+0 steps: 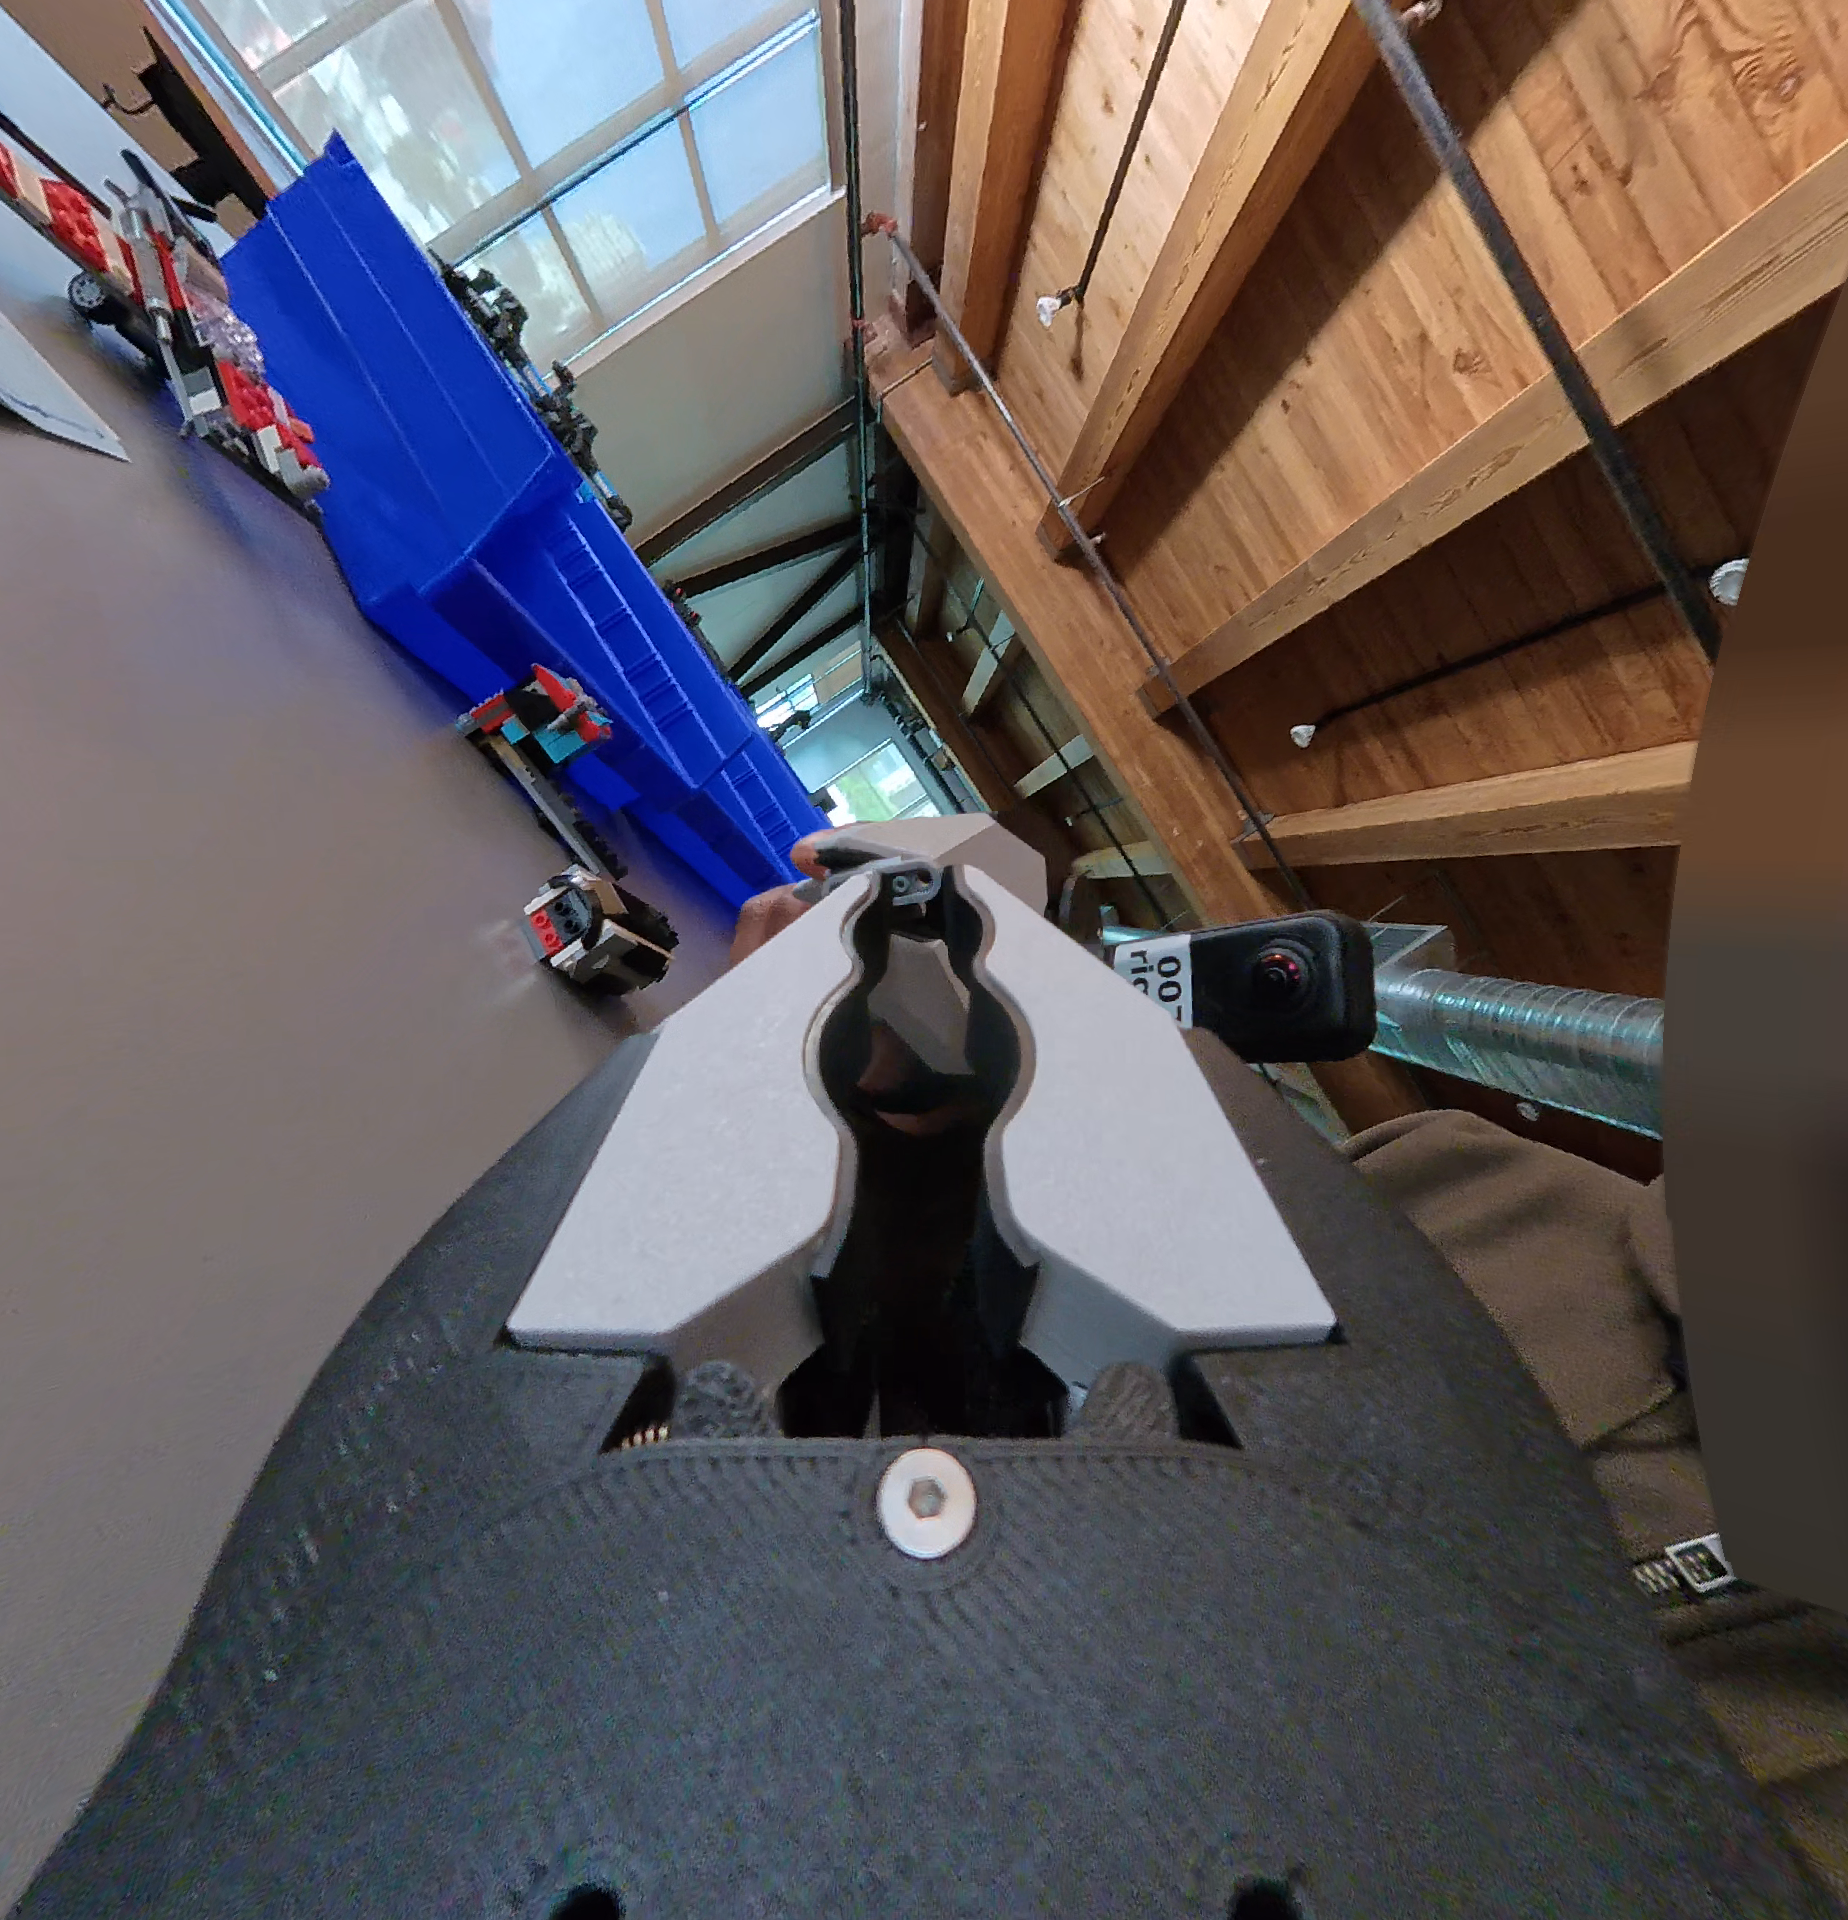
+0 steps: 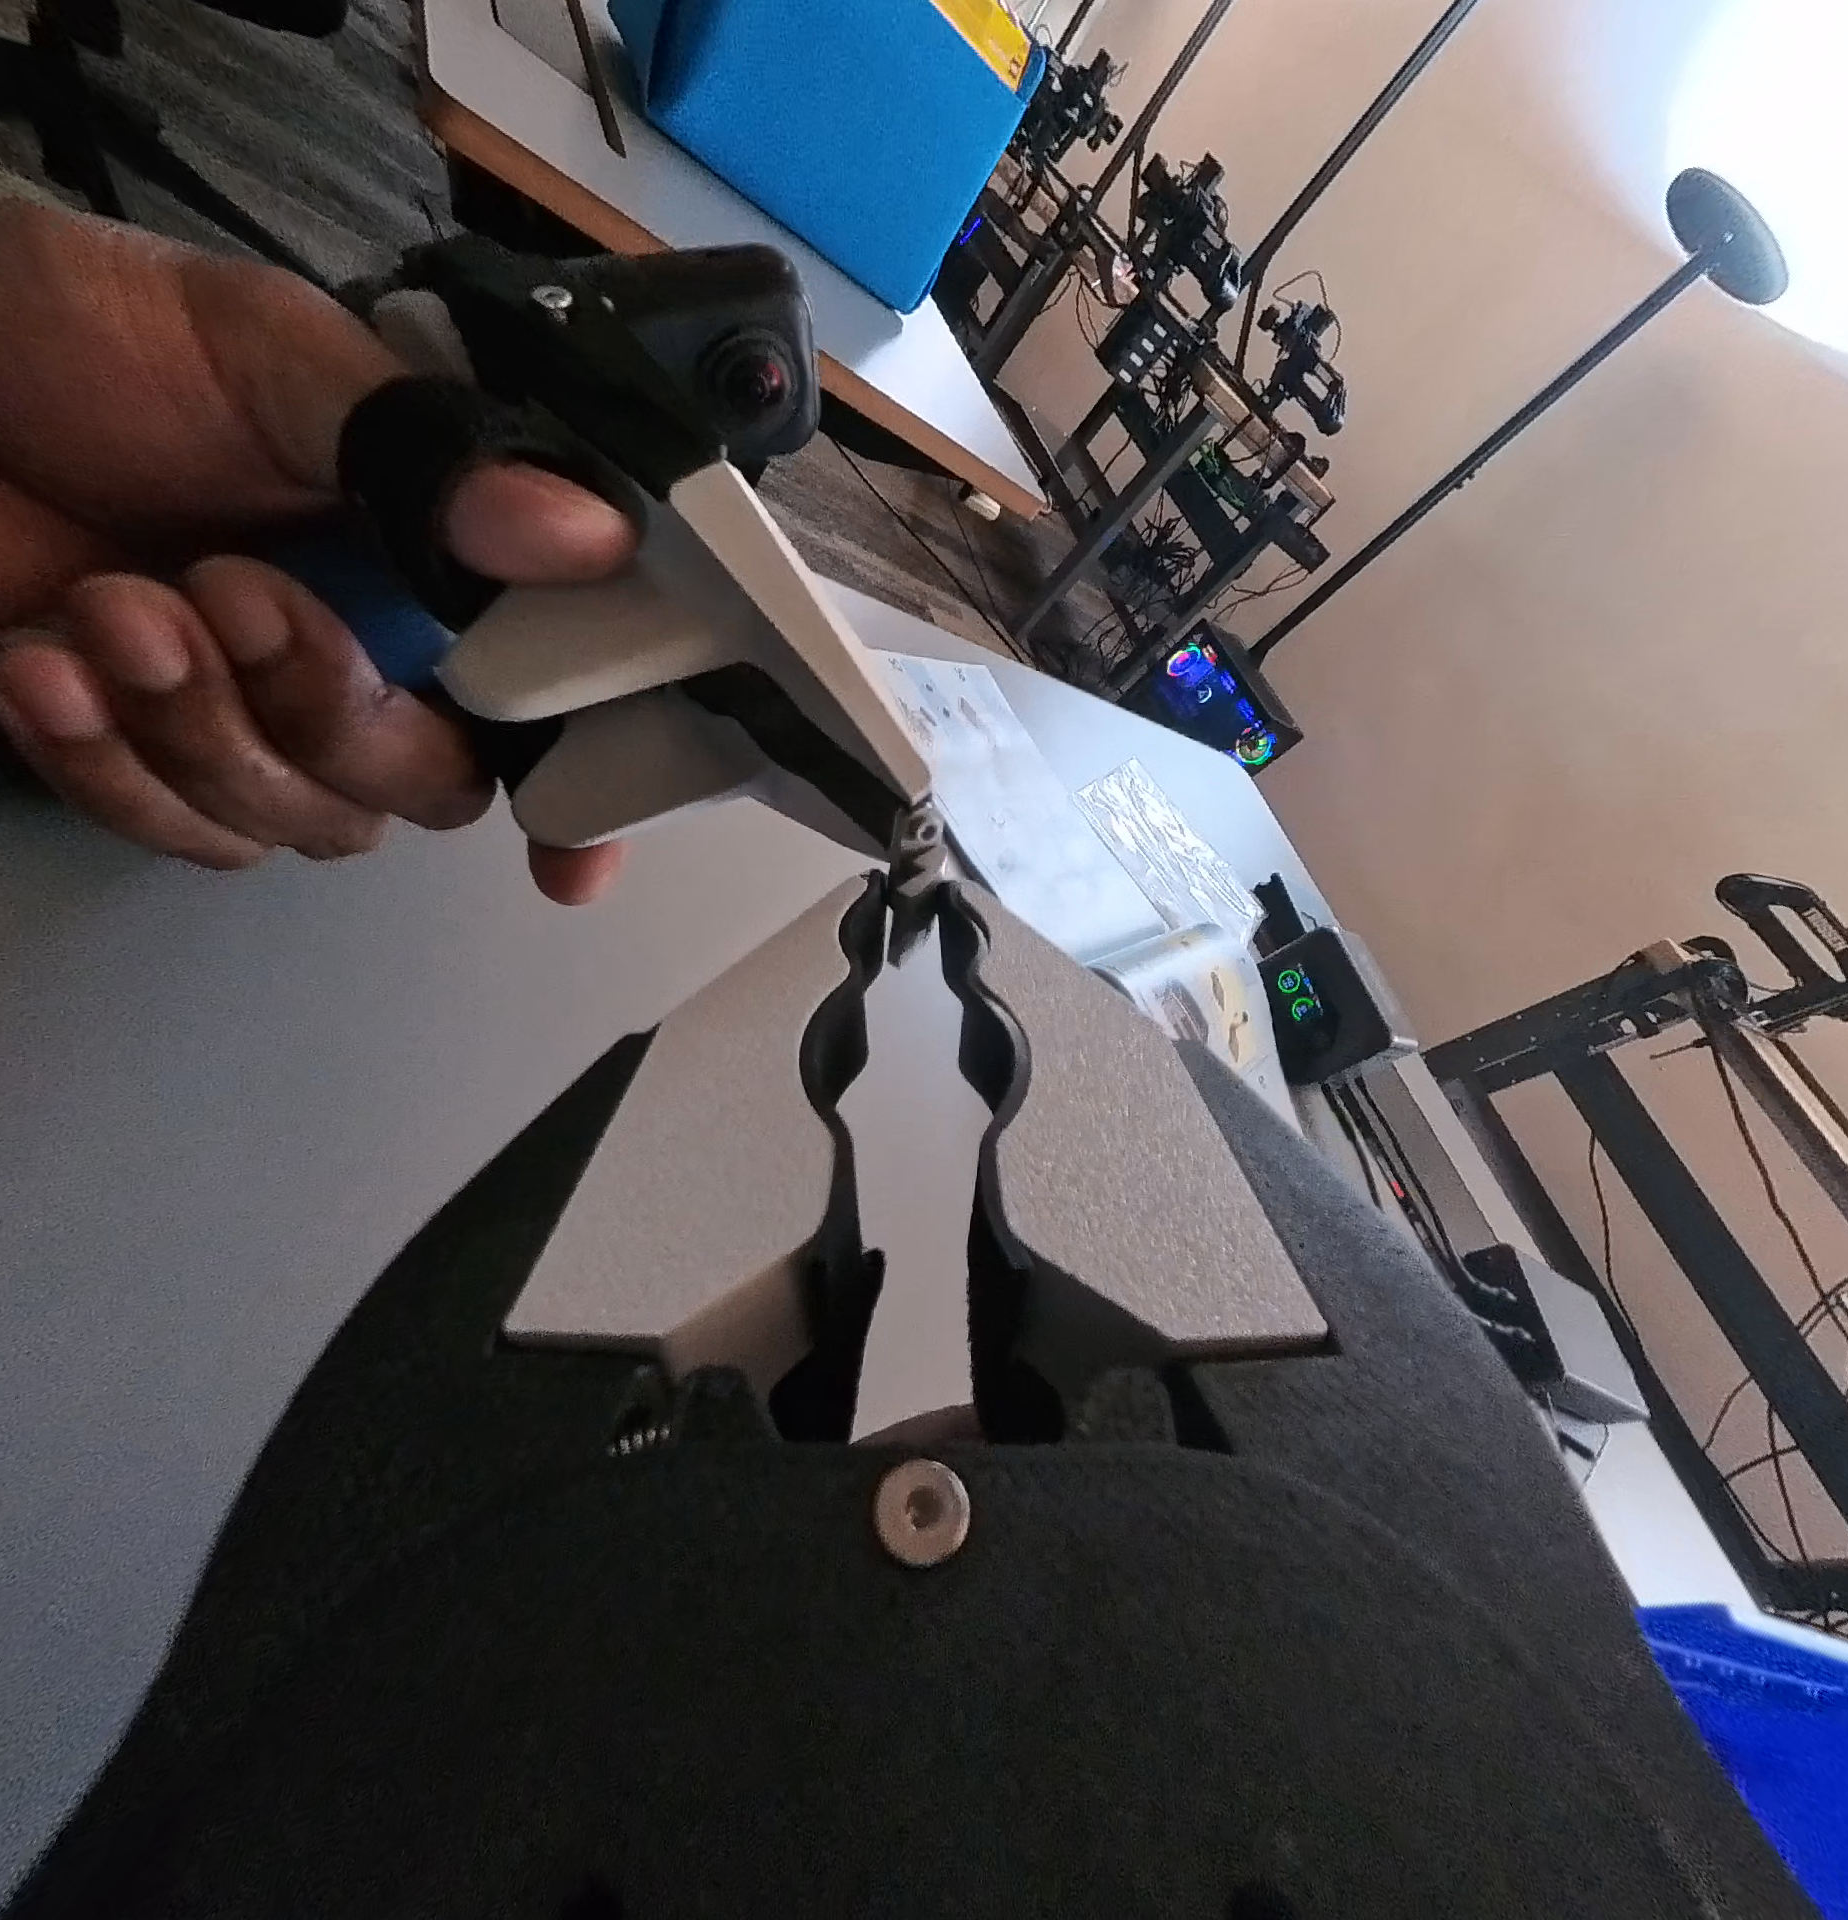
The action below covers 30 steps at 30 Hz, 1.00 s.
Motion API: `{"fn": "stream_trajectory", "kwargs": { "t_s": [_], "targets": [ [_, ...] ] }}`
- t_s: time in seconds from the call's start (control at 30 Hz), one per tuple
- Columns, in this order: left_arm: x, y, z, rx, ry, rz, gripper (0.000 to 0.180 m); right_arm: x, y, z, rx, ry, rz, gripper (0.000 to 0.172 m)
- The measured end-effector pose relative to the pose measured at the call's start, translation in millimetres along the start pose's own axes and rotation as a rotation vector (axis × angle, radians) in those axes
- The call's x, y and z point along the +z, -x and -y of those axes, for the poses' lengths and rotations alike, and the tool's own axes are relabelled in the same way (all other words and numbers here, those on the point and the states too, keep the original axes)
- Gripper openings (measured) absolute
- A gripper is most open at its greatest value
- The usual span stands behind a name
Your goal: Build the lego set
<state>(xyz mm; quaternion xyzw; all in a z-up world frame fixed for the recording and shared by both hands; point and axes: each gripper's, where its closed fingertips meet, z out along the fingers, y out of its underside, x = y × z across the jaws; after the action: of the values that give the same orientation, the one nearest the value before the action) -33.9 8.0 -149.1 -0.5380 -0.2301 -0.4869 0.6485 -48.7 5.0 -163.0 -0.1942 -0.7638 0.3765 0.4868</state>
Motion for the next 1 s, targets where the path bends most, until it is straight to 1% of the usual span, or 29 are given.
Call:
{"fn": "stream_trajectory", "kwargs": {
  "t_s": [0.33,0.43,0.53,0.67,1.0],
  "targets": [
    [3.3,9.9,-6.6,0.043,0.041,0.094,0.011,-1.0,2.6,-11.3,-0.039,0.036,-0.009,0.011],
    [3.2,13.5,-7.5,0.056,0.049,0.125,0.016,-0.9,3.2,-13.0,-0.039,0.038,-0.007,0.011],
    [3.6,15.2,-8.3,0.066,0.055,0.141,0.016,-0.6,3.6,-14.8,-0.049,0.046,-0.010,0.011],
    [4.3,19.3,-9.9,0.087,0.065,0.178,0.016,0.7,4.7,-18.2,-0.100,0.076,-0.028,0.011],
    [4.3,30.4,-12.3,0.128,0.086,0.274,0.024,6.0,6.5,-27.5,-0.224,0.145,-0.066,0.011]
  ]
}}
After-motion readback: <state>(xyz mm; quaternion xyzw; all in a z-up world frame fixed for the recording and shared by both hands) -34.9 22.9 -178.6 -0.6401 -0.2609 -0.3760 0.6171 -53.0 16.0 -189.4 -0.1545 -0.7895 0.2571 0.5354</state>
